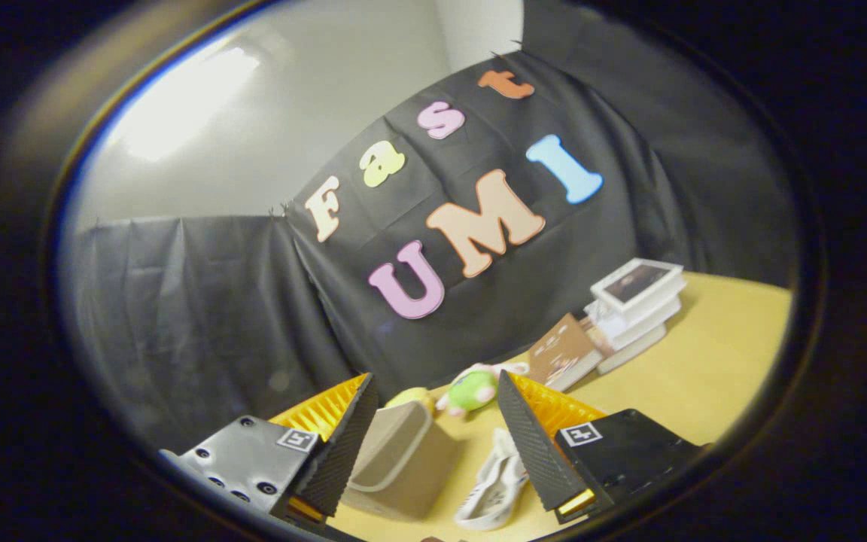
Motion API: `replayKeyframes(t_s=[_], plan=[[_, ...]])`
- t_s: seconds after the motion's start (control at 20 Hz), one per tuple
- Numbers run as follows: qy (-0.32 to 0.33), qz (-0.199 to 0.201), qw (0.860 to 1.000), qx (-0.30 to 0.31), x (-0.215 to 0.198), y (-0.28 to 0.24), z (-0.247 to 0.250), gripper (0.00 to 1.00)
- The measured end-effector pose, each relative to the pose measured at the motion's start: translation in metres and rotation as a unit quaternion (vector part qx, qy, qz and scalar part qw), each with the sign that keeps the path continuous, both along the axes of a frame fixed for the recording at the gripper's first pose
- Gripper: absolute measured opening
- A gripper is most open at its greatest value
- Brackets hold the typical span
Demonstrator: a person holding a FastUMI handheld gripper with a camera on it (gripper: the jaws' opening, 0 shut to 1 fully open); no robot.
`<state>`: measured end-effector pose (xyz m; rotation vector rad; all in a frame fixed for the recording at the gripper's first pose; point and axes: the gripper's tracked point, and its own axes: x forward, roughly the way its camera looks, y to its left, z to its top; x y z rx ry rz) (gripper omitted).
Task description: Open the storage box then place both shoes into the box .Put the left shoe in first, then the right shoe, with the right side of both shoes facing outward in a uniform manner.
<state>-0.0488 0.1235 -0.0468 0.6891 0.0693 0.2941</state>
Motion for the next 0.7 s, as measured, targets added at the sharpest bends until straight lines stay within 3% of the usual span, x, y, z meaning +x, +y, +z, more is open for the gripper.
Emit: replayKeyframes(t_s=[0.1,0.3,0.55,0.7], plan=[[0.029,0.03,0.996,0.085,-0.01,0.022,-0.017,1.0],[0.096,0.053,0.968,0.224,-0.007,0.054,-0.064,1.0],[0.14,0.074,0.935,0.318,-0.014,0.091,-0.094,1.0],[0.168,0.102,0.921,0.337,-0.018,0.116,-0.11,1.0]])
